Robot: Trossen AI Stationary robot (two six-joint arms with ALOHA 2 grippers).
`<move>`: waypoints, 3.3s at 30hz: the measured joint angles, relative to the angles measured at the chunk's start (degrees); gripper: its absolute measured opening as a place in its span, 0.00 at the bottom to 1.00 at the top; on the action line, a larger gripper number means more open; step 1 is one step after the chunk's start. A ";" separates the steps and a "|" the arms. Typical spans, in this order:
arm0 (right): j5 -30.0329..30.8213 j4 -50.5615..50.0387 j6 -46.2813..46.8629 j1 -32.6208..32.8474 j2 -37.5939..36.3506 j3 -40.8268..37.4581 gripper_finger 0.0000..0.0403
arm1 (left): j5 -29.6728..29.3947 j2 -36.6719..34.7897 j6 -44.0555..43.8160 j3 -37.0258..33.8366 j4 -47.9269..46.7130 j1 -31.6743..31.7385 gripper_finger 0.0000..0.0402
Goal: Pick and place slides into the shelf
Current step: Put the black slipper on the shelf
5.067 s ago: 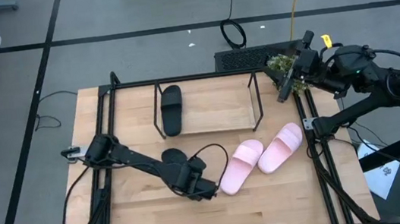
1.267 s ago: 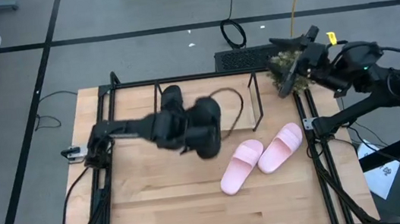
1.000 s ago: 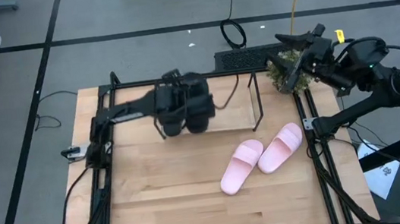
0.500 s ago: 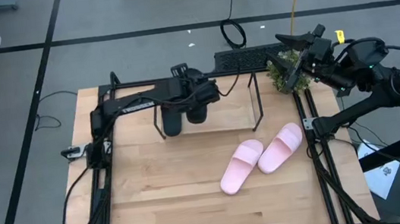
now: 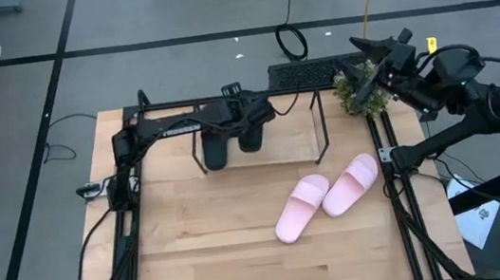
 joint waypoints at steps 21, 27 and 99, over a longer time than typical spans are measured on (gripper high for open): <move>0.04 0.07 -0.15 0.00 1.04 -0.01 0.61 | -3.65 -0.04 -1.07 -8.37 7.92 -0.76 0.00; 0.04 0.08 -0.15 0.00 1.04 -0.02 0.61 | -3.56 -0.04 -2.26 -8.35 7.81 -0.76 0.00; -0.03 0.98 1.79 0.02 4.59 -0.04 0.61 | 0.05 -10.30 -2.09 -30.58 25.68 -0.59 0.00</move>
